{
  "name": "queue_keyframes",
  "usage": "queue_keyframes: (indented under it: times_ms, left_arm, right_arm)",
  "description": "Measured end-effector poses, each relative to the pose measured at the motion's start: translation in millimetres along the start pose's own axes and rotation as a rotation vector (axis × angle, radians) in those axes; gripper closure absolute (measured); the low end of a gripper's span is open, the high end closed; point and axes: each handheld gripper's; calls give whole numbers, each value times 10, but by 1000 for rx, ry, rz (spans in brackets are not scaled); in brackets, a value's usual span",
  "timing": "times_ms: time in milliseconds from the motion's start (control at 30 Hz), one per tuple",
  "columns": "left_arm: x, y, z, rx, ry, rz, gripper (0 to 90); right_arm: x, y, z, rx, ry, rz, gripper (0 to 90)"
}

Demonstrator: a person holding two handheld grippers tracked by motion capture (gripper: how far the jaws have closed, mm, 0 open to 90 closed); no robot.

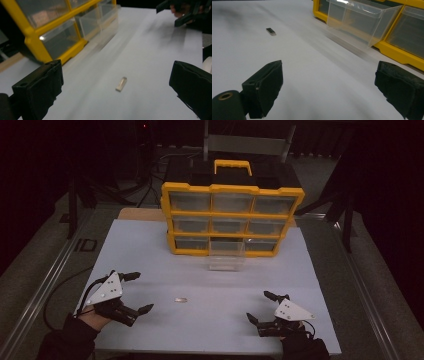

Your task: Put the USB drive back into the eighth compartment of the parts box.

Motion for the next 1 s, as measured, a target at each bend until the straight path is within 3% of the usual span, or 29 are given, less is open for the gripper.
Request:
queue_keyframes:
  times_ms: [133, 467, 633, 767, 1000]
  left_arm:
    - [139, -80, -40, -24, -31, -24, 5]
    - [345, -342, -100, -94, -64, -64, 5]
    - [341, -462, -116, -116, -61, -69, 5]
    - [319, -520, -127, -135, -31, -52, 5]
    - [197, -662, -151, -161, -7, -90, 5]
  right_arm:
    - [4, 9, 5, 1, 2, 7, 82]
    - [9, 13, 3, 5, -7, 10, 82]
    - [12, 18, 0, 9, -5, 13, 82]
    - [11, 15, -2, 14, -5, 12, 82]
    - [16, 21, 4, 14, -8, 22, 82]
Point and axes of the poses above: each handheld gripper's, and its own axes: y roughly backward along the jaws, x roughly out of its top, z roughly to its right, and after that the axes turned 13 degrees about -x, right-handed
